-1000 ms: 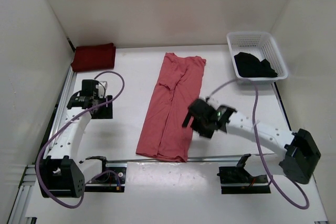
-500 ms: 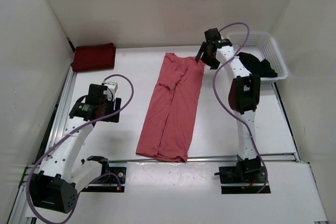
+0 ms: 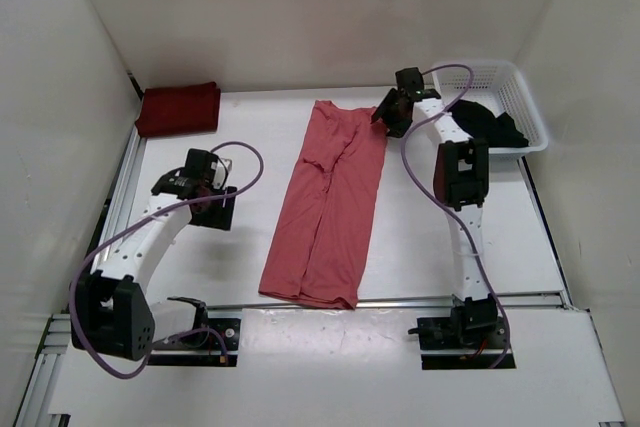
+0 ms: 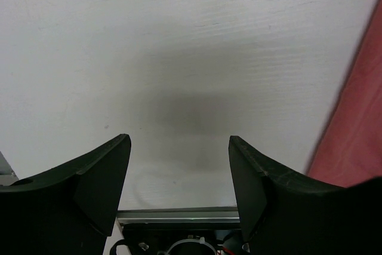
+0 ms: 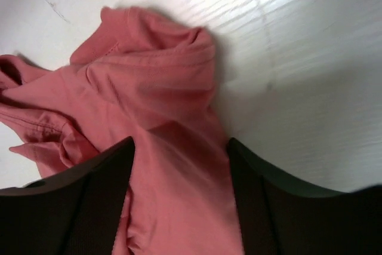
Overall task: Fold and stack the t-shirts
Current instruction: Rotate the tshirt 90 degrees
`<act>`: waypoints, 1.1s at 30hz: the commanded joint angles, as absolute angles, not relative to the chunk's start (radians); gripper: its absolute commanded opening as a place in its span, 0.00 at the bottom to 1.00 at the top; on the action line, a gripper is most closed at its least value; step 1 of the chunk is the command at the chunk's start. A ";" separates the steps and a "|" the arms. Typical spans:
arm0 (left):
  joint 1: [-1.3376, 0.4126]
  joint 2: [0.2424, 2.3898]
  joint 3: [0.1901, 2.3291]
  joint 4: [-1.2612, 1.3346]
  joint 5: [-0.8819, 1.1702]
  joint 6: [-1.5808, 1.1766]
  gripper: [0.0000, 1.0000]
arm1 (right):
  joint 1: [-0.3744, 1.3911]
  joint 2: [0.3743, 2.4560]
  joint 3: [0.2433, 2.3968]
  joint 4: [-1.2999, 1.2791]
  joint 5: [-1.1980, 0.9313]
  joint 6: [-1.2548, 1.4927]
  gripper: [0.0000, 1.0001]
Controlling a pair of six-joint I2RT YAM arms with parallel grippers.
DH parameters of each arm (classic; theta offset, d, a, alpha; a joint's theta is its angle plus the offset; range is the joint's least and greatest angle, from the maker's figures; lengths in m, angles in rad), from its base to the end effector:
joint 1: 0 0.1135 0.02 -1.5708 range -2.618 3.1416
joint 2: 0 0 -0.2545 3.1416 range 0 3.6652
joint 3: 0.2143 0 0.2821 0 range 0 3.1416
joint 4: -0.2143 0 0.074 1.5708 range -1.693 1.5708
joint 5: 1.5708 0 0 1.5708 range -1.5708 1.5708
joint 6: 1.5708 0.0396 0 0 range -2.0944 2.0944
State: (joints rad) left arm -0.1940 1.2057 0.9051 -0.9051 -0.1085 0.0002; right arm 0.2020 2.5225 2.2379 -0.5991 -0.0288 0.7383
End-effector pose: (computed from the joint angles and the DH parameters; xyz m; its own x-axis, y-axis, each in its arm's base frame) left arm 0.2468 -0.0441 0.2210 -0.9165 0.1803 -0.3570 0.1539 0.9829 0.1012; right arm 0.5687 0.1176 0.1536 -0.7072 0.5419 -0.4542 0.3482 0.8260 0.4434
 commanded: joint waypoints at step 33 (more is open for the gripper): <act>-0.570 1.385 1.057 -0.821 -0.032 0.000 0.80 | 0.253 2.135 1.752 -0.256 -0.065 0.872 0.99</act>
State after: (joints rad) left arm -0.5278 1.3998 1.0378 -0.8516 -0.0555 0.0006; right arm 0.2356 2.3734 1.8938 -0.1078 -0.0860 1.0321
